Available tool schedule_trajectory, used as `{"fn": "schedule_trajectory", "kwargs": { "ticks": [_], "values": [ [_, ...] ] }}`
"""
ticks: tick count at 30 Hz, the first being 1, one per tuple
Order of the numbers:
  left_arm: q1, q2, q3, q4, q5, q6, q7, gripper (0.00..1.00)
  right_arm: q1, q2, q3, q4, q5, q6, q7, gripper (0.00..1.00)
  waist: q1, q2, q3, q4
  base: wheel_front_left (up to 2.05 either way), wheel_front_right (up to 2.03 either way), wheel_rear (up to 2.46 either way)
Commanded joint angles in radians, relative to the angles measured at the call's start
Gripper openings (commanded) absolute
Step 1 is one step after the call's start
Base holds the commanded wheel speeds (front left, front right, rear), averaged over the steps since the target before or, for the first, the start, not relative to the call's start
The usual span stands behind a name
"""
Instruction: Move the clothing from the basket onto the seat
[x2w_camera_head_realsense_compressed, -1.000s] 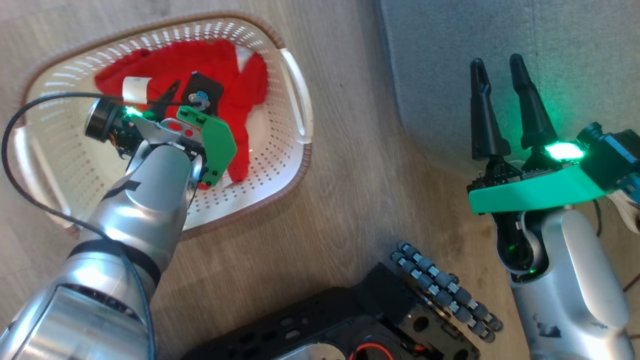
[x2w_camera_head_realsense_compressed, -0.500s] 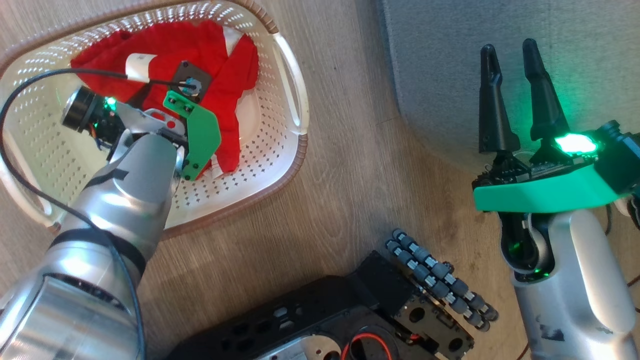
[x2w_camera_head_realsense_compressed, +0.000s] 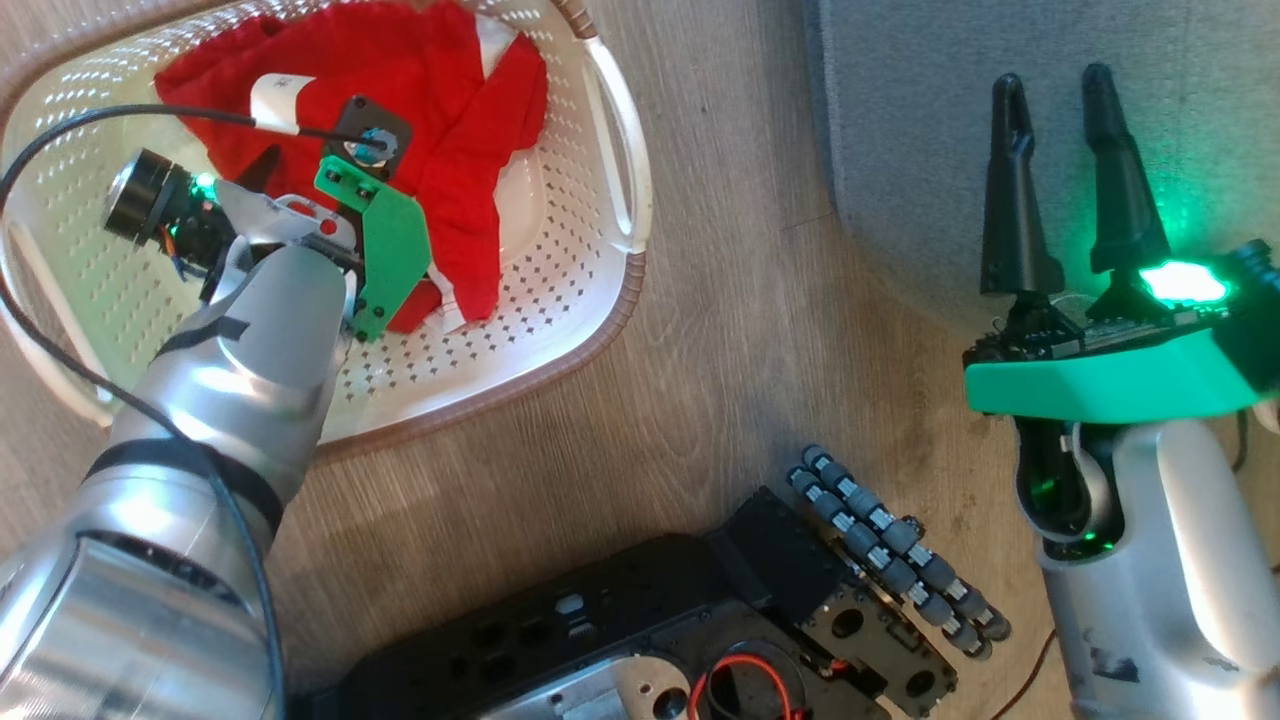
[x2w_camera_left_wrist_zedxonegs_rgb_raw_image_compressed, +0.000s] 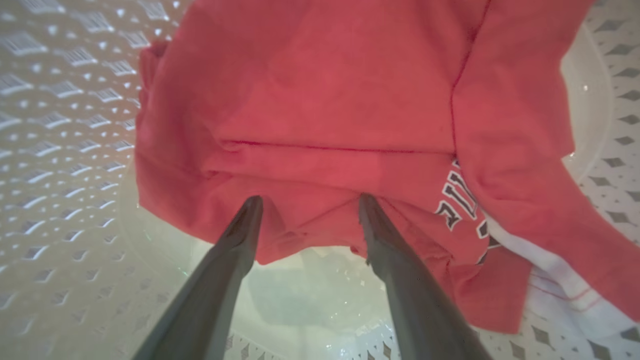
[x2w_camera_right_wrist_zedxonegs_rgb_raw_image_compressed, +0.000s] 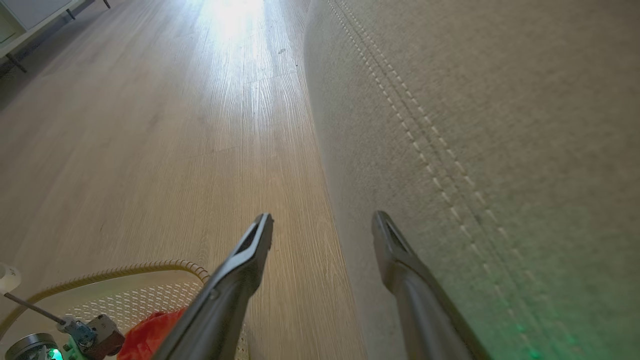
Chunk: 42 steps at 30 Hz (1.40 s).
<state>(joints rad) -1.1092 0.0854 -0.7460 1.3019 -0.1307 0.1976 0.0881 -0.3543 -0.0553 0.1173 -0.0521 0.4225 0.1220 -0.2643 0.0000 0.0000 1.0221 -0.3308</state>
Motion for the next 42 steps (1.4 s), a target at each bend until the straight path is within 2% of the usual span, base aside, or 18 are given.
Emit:
{"fn": "schedule_trajectory", "kwargs": {
  "ticks": [1, 21, 31, 32, 33, 34, 42],
  "values": [
    [0.001, 0.008, 0.003, -0.011, 0.003, 0.009, 0.004, 1.0, 0.049, 0.005, 0.037, -0.011, 0.01, 0.009, 0.003, 1.0, 0.0, 0.0, 0.004, 0.004, 0.0, 0.0, 0.0],
    [-0.029, -0.018, -0.034, -0.011, -0.013, 0.001, -0.013, 1.0, 0.029, 0.005, -0.011, -0.054, -0.004, 0.009, 0.003, 1.0, 0.0, 0.0, 0.035, 0.024, 0.0, 0.0, 0.0],
    [-0.039, -0.026, -0.058, -0.011, -0.024, -0.027, 0.05, 1.0, 0.032, 0.005, -0.008, -0.069, -0.014, 0.009, 0.003, 1.0, 0.0, 0.0, 0.038, 0.026, 0.0, 0.0, 0.0],
    [-0.042, -0.027, -0.056, -0.011, -0.03, -0.031, 0.045, 0.84, 0.032, 0.005, -0.007, -0.07, -0.014, 0.009, 0.003, 1.0, 0.0, 0.0, 0.038, 0.026, 0.0, 0.0, 0.0],
    [-0.045, -0.027, -0.054, -0.011, -0.035, -0.036, 0.037, 0.16, 0.032, 0.005, -0.007, -0.071, -0.015, 0.009, 0.003, 1.0, 0.0, 0.0, 0.038, 0.026, 0.0, 0.0, 0.0],
    [-0.047, -0.029, -0.053, -0.011, -0.043, -0.043, 0.033, 0.0, 0.032, 0.005, -0.007, -0.073, -0.018, 0.009, 0.003, 1.0, 0.0, 0.0, 0.038, 0.027, 0.0, 0.0, 0.0],
    [-0.055, -0.032, -0.059, -0.011, -0.062, -0.049, 0.031, 0.0, 0.022, 0.005, -0.008, -0.076, -0.024, 0.009, 0.003, 1.0, 0.0, 0.0, 0.04, 0.034, 0.0, 0.0, 0.0]
  ]
}}
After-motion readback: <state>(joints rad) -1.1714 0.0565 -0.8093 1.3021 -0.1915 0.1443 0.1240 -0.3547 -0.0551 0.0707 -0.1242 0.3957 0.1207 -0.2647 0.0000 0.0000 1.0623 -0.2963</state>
